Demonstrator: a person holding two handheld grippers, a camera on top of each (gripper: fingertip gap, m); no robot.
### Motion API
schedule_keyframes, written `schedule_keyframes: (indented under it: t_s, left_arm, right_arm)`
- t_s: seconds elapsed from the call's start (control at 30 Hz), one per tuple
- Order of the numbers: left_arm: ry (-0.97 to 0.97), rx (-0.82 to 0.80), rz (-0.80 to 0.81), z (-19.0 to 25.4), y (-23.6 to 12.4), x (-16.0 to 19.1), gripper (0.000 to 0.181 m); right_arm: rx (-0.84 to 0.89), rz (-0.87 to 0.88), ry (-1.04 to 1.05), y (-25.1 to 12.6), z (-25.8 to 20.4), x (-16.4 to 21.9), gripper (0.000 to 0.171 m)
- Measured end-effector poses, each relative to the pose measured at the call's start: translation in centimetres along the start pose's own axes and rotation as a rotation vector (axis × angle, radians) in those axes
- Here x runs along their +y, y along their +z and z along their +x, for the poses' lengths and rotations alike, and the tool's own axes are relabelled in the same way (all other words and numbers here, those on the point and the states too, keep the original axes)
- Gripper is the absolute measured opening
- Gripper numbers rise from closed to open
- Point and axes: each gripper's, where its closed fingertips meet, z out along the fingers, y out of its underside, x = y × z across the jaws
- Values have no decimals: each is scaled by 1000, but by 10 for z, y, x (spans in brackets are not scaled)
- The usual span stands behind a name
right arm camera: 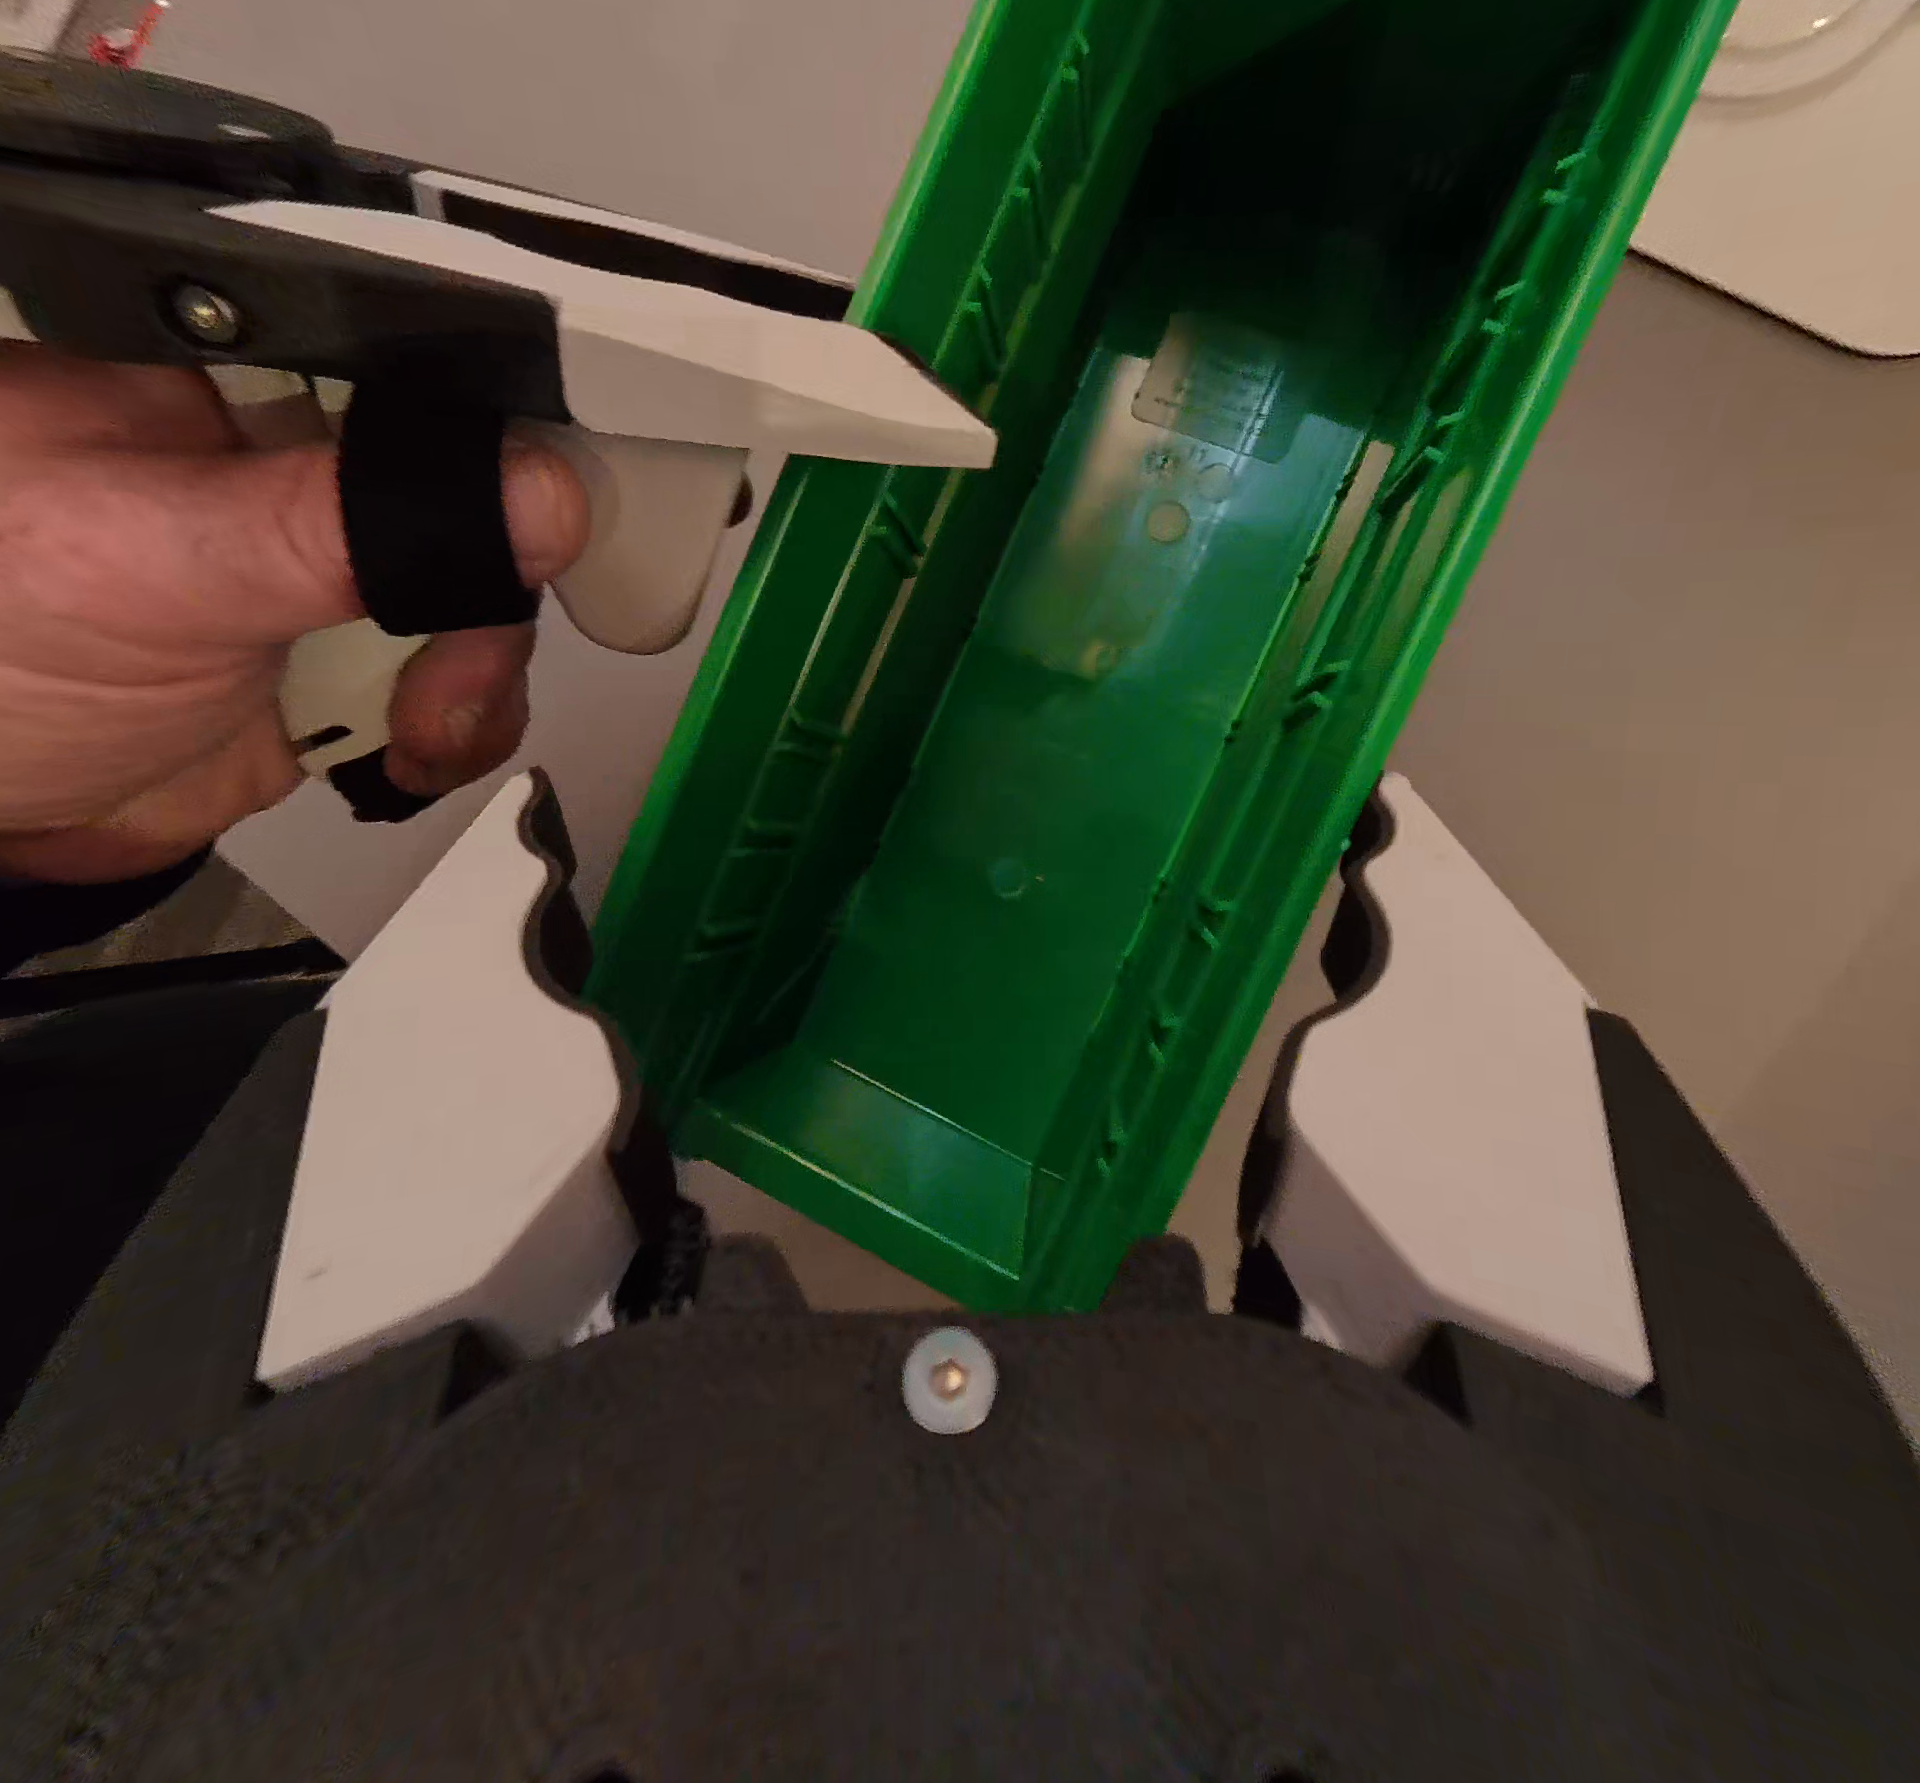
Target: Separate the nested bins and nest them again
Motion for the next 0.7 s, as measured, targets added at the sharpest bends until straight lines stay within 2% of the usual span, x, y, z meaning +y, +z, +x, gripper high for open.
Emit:
schedule_keyframes:
  t_s: [0.13, 0.33, 0.53, 0.7]
  left_arm:
    - [18, 43, -13, 4, -4, 2, 46]
    - [-6, 91, 20, 2, -13, -2, 44]
    - [52, 87, 55, -5, -26, -6, 40]
    - [121, 77, -15, -3, -14, 11, 36]
  right_arm:
    - [56, -23, -32, 5, 6, -1, 137]
    - [36, -36, -20, 2, 6, -2, 123]
    - [16, -11, 19, -1, 8, -3, 114]
    - [13, -2, 37, -3, 10, -4, 109]
